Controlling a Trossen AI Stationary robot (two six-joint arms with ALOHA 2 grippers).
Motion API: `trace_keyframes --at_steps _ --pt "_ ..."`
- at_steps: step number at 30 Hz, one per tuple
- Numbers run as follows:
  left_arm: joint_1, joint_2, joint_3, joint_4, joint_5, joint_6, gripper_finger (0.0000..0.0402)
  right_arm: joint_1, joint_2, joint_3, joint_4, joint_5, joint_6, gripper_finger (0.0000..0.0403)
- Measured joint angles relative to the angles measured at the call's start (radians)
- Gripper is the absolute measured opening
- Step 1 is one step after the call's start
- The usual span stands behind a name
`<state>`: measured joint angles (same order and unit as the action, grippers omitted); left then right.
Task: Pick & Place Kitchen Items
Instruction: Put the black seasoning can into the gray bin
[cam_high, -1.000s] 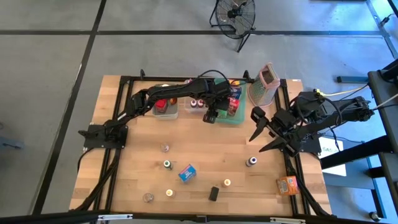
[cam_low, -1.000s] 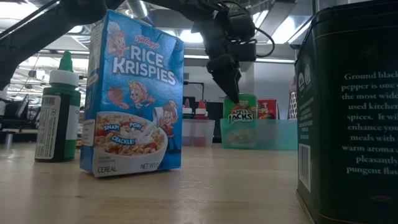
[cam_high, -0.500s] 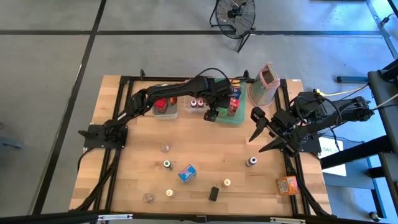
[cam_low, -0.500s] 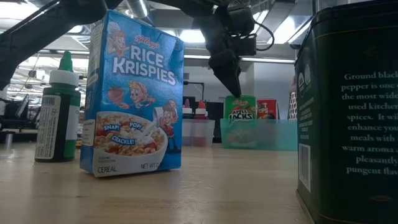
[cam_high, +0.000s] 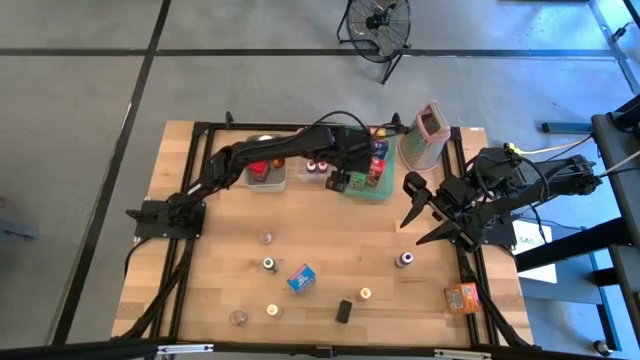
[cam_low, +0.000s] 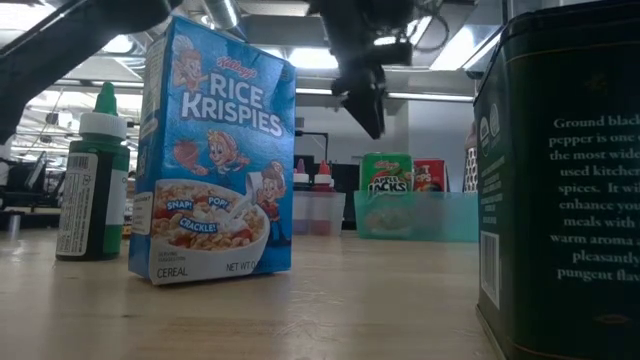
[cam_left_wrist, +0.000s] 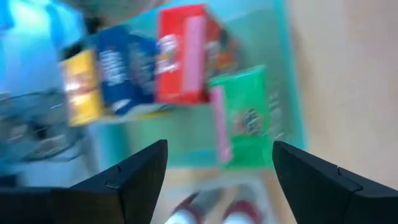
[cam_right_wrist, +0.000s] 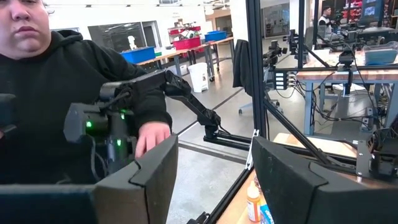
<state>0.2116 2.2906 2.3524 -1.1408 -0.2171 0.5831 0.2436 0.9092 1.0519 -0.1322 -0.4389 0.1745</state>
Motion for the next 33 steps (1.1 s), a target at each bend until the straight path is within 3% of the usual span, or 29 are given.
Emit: trace_keyframes --at_steps 4,6,14,22,33 --pt "-0.032 -0.062 0.003 -0.062 -0.181 -0.011 0.0286 0.0 0.0 0.0 0.001 0.0 0.0 0.0208" --pt "-0.04 -0.112 0.003 -0.142 -0.198 -0.056 0.0286 0.0 0.0 0.0 0.0 0.0 0.0 0.0208" --pt "-0.077 -0.37 0.003 -0.399 -0.122 -0.445 0.0286 0.0 0.0 0.0 -0.037 0.0 0.023 0.0208" --pt "-0.155 -0.61 0.003 -0.431 -0.078 -0.775 0.0286 0.0 0.0 0.0 -0.173 0.0 0.076 0.0208" --pt "-0.256 -0.791 0.003 -0.431 -0.022 -0.93 0.0286 0.001 0.0 0.0 -0.233 -0.007 0.072 0.0208"
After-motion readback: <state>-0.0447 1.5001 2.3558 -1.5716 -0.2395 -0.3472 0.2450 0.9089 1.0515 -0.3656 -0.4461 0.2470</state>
